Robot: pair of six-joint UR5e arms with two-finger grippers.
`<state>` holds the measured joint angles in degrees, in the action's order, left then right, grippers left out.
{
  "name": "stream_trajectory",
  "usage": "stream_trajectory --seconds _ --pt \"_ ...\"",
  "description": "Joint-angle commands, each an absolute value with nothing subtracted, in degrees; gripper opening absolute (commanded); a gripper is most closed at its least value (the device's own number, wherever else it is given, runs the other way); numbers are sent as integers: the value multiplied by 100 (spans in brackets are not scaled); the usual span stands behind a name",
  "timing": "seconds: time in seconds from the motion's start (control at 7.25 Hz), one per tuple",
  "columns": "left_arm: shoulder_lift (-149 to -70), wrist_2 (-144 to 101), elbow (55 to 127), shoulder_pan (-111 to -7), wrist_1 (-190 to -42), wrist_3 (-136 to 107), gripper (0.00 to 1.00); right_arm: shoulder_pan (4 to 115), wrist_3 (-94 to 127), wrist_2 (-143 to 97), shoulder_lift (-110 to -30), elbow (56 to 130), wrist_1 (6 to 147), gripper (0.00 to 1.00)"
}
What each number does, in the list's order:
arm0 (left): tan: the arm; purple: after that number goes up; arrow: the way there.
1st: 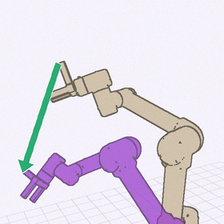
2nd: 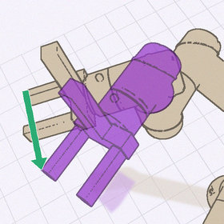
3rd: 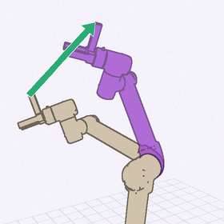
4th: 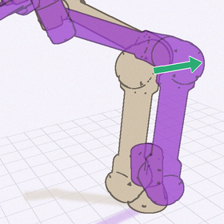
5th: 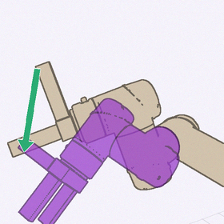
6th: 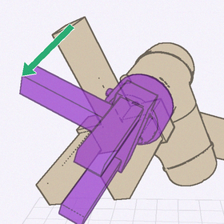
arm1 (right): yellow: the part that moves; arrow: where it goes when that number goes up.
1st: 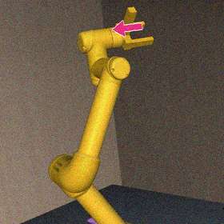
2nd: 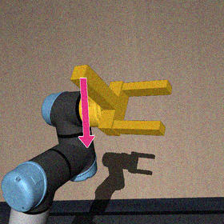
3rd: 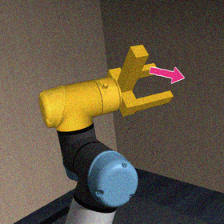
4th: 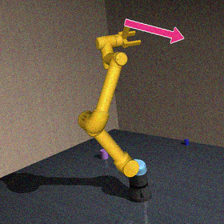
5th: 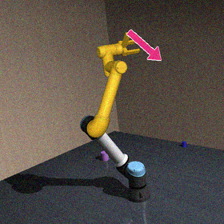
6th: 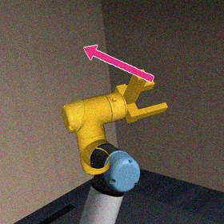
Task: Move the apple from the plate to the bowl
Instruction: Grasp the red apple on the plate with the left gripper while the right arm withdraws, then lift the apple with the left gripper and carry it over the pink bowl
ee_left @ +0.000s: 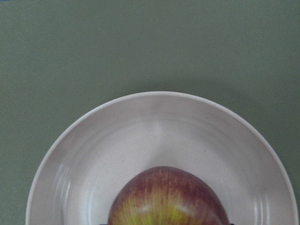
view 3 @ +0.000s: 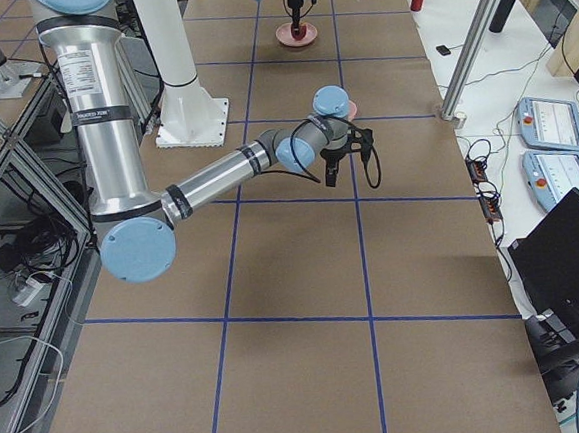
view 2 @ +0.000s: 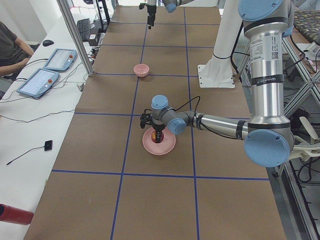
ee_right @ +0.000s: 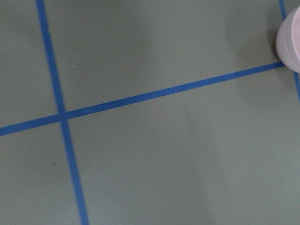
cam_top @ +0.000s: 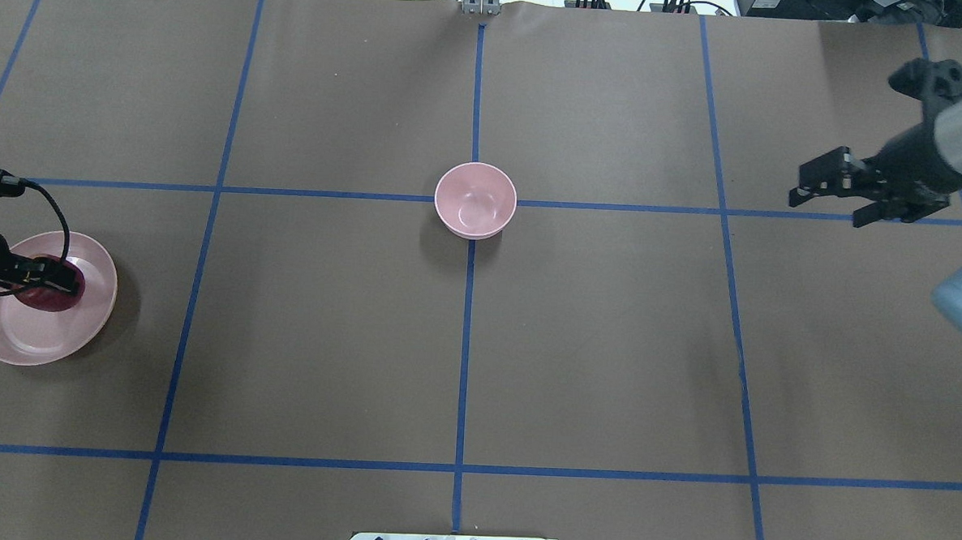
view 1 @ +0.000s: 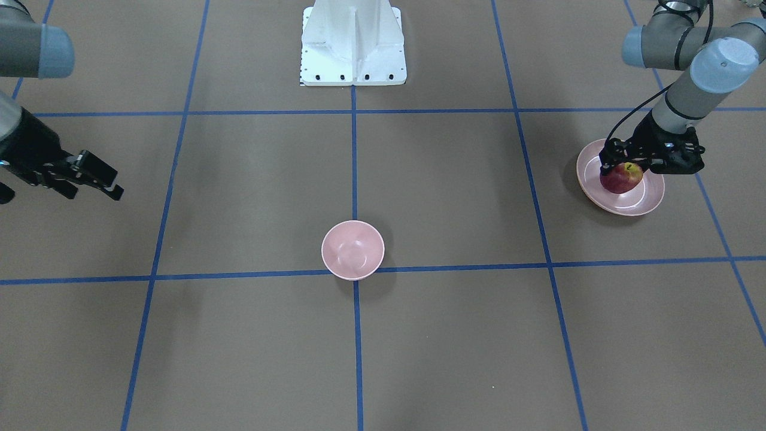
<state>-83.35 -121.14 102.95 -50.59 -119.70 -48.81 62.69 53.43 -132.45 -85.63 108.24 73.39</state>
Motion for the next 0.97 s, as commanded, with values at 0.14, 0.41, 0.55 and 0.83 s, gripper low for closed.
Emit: stream_trajectory --seconds 0.14,0.41,0.55,0.83 --pt "-10053 -12226 11363 -5045 -9548 -5708 0 6793 4106 -13245 -9341 10960 7339 100" --pt "-11962 -11615 11199 -4207 -8021 -6666 0 7083 3439 -13228 -9641 10942 7339 100" --pt "-12928 -11454 10397 -4010 -7859 -7132 0 7110 3384 -13228 -9659 10925 7339 100" --pt "-14564 -11138 8475 -3798 -7953 -7364 0 7119 3375 -13236 -9720 10960 7330 100"
